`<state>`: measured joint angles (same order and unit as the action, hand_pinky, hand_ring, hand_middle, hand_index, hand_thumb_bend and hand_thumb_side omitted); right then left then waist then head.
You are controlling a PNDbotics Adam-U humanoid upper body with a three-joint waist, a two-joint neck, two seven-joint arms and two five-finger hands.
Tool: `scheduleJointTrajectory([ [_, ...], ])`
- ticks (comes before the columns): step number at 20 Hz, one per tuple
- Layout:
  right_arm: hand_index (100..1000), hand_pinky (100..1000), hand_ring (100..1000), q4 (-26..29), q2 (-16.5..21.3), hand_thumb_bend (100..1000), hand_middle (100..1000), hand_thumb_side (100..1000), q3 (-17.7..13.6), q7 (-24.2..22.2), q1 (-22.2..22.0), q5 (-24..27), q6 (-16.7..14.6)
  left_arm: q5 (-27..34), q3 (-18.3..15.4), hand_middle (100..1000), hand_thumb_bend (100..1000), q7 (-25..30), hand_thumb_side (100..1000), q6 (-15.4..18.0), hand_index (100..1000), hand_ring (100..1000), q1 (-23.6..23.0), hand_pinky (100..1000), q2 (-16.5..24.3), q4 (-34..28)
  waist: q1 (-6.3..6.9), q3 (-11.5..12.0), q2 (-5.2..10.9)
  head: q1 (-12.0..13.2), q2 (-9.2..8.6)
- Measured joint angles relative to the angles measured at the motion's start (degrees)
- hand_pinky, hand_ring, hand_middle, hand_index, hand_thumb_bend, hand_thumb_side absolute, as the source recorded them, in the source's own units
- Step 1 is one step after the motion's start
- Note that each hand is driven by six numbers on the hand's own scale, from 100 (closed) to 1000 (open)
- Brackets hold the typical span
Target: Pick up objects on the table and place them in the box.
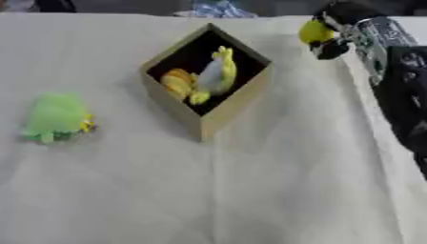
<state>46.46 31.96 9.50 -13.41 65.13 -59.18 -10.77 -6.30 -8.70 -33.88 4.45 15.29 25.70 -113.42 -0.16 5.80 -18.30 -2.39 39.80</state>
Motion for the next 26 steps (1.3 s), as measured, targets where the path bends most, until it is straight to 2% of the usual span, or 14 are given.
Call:
scheduleJointTrajectory([
  [3,747,858,777,13.9,2.6,100,580,109,4.2,-2.6,-2.1,7.4,0.0,-0.2,0.0,671,297,0.0,573,0.0,809,713,-0.1,781,0.0,0.0,-0.28,-0.3,0.12,0.2,0.21],
  [6,753,857,779,29.4,5.3,100,586,125,8.7,-7.6,-3.1,14.9,2.3,-0.2,0.0,671,299,0.0,572,0.0,809,714,-0.1,780,0.0,0.0,-0.80,-0.5,0.44,0.3,0.56],
  [8,756,857,781,36.9,6.2,100,593,137,11.1,-11.1,-3.1,18.9,4.2,-0.2,0.0,671,300,0.0,570,0.1,809,715,0.0,781,0.0,0.0,-1.09,-0.4,0.63,0.3,0.63],
  [10,759,857,782,41.7,6.3,100,600,148,13.3,-14.1,-2.7,21.7,5.8,-0.3,0.0,671,301,0.1,569,0.2,809,715,0.1,781,0.0,0.0,-1.23,-0.2,0.70,0.2,0.92],
  [15,762,858,784,45.6,5.6,100,604,162,17.5,-19.1,-1.3,25.4,7.7,-0.3,0.0,670,304,0.3,567,0.3,809,714,0.2,780,0.0,0.0,-1.44,0.2,1.02,-0.5,1.07],
  [23,779,860,803,42.8,2.9,100,633,194,22.5,-22.2,-1.4,26.1,7.5,-0.3,0.4,670,305,0.4,566,0.4,809,714,0.5,780,0.0,0.0,-1.33,0.4,1.03,-1.1,1.07],
  [26,829,872,852,41.3,2.3,100,725,217,23.5,-22.7,-1.7,25.7,6.9,-0.3,0.4,669,306,0.5,565,0.5,809,714,0.5,780,0.0,0.0,-1.20,0.4,1.18,-1.1,1.07],
])
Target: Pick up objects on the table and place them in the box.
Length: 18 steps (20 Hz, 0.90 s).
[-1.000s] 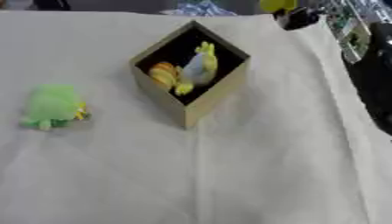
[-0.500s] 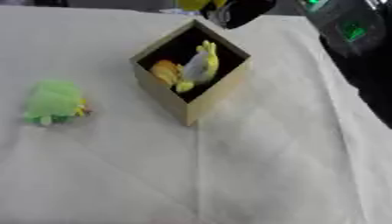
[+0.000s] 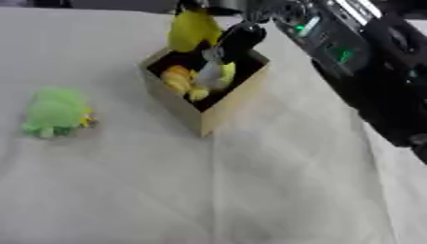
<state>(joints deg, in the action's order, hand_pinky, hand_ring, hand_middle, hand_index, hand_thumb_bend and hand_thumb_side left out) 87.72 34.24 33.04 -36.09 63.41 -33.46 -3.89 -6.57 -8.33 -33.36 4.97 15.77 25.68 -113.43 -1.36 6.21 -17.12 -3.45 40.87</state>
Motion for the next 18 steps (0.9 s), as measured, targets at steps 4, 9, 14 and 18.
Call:
scheduleJointTrajectory([
  [4,919,914,971,-2.0,-0.8,146,880,265,0.5,-1.3,0.1,-1.6,-1.5,0.0,0.0,668,308,0.0,563,0.0,809,714,0.0,780,0.0,0.0,0.06,0.0,0.28,0.1,0.00],
  [9,968,942,1000,-5.4,-1.8,186,927,481,0.2,-4.3,1.3,-4.1,-5.0,-0.2,0.0,668,311,0.0,561,0.0,809,714,0.0,780,0.0,0.0,0.07,-0.2,0.52,0.2,0.01],
  [14,984,946,1000,-6.5,-2.1,243,931,414,-0.9,-5.0,1.6,-4.8,-7.1,-0.3,0.0,666,312,0.0,559,0.0,809,713,0.0,780,0.0,0.0,-0.07,-0.2,0.59,0.5,0.45],
  [18,990,950,1000,-6.5,-2.1,322,930,304,-1.7,-5.1,1.6,-4.7,-7.1,-0.4,0.0,664,314,0.0,558,0.0,810,713,0.0,779,0.0,0.0,-0.09,-0.2,0.87,0.7,0.51],
])
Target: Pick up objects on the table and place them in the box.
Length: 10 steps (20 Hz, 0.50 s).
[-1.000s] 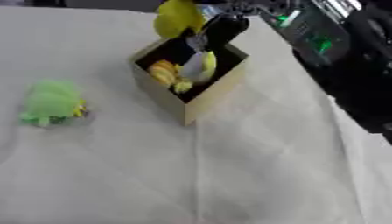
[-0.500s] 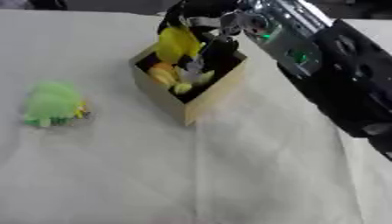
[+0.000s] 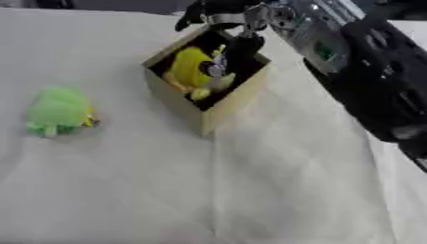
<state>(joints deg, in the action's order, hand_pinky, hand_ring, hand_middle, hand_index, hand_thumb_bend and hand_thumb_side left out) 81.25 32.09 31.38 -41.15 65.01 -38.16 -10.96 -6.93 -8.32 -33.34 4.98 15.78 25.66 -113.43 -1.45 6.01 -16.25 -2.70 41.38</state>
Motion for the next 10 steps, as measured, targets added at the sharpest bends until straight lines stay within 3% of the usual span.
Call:
scheduleJointTrajectory([
  [2,994,952,1000,0.0,0.0,422,929,198,-0.2,-0.4,0.0,0.2,0.1,-0.1,0.0,662,314,0.0,554,0.0,810,713,0.0,779,0.0,0.0,-0.03,0.0,0.01,0.1,0.23],
  [3,994,953,1000,0.0,0.0,446,924,305,-0.3,-0.8,0.0,0.3,0.1,-0.1,0.0,660,309,0.0,547,0.0,810,713,0.0,779,0.0,0.0,-0.04,0.0,0.02,0.1,0.33],
  [4,993,952,1000,0.0,0.0,449,921,340,-0.3,-1.2,0.0,0.5,0.1,-0.1,0.0,659,308,0.0,546,0.0,810,712,0.0,779,0.0,0.0,-0.04,0.0,0.02,0.1,0.39],
  [5,990,950,1000,0.0,0.0,427,913,320,-0.3,-1.5,0.0,0.6,0.2,-0.1,0.0,658,308,0.0,547,0.0,809,712,0.0,779,0.0,0.0,-0.04,0.0,0.02,0.1,0.40],
  [8,982,943,997,0.3,0.0,279,896,258,-0.6,-1.5,-0.1,1.4,1.1,-0.1,0.0,657,311,0.0,547,0.0,809,712,0.0,779,-0.2,0.0,-0.02,0.0,0.06,0.1,0.41],
  [9,963,934,975,0.7,0.0,100,870,253,-0.9,-1.2,-0.2,1.9,1.6,-0.1,0.0,657,316,0.0,545,0.0,809,712,0.0,779,-0.3,0.0,0.01,0.0,0.10,0.1,0.42],
  [10,951,929,962,1.5,0.1,100,853,192,-1.4,-0.5,-0.5,2.4,2.5,-0.1,0.0,657,314,0.0,542,0.0,809,712,0.0,779,-0.3,0.0,0.07,0.1,0.16,0.2,0.42],
])
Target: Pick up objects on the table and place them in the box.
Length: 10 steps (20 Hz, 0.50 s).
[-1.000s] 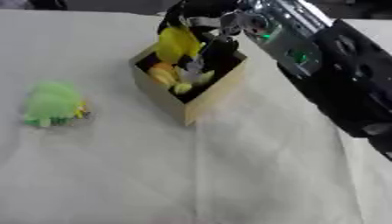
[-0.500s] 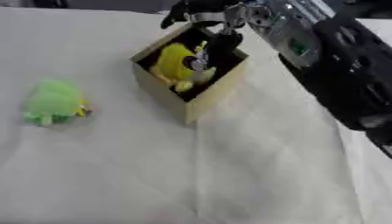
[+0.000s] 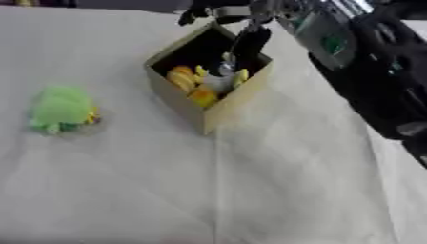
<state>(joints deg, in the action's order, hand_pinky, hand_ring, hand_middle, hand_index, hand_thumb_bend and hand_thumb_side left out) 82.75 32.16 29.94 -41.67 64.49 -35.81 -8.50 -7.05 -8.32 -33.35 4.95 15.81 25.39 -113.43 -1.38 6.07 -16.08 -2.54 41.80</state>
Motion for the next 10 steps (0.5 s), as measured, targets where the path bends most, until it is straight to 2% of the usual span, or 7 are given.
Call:
scheduleJointTrajectory([
  [2,921,915,918,2.8,0.7,100,789,100,-1.5,2.1,-0.8,1.4,2.3,-0.2,0.1,653,314,0.2,536,-0.5,805,710,0.3,778,0.4,0.0,0.18,0.0,0.14,0.2,0.07],
  [4,886,909,882,7.2,2.3,100,754,100,-3.7,5.1,-2.2,3.8,5.4,-0.5,0.8,651,316,0.9,529,-2.4,806,709,0.8,778,2.3,0.0,0.45,0.0,0.25,0.5,0.46],
  [6,868,907,863,12.6,4.5,100,737,172,-6.2,8.7,-4.5,7.0,9.0,-1.1,2.2,653,322,2.6,530,-5.1,809,710,1.7,779,5.8,0.2,0.84,-0.1,0.43,0.9,0.68],
  [7,861,906,851,15.5,5.8,100,724,303,-7.4,10.6,-5.9,8.8,10.9,-1.4,3.1,656,328,3.9,532,-6.6,811,712,2.4,782,8.0,0.7,1.04,-0.2,0.53,1.0,0.94],
  [10,857,906,837,24.3,9.4,100,709,395,-11.1,16.2,-10.9,14.8,15.7,-2.2,6.3,663,364,8.4,541,-10.9,821,717,4.5,786,15.8,3.8,1.77,-0.7,0.57,1.0,1.29],
])
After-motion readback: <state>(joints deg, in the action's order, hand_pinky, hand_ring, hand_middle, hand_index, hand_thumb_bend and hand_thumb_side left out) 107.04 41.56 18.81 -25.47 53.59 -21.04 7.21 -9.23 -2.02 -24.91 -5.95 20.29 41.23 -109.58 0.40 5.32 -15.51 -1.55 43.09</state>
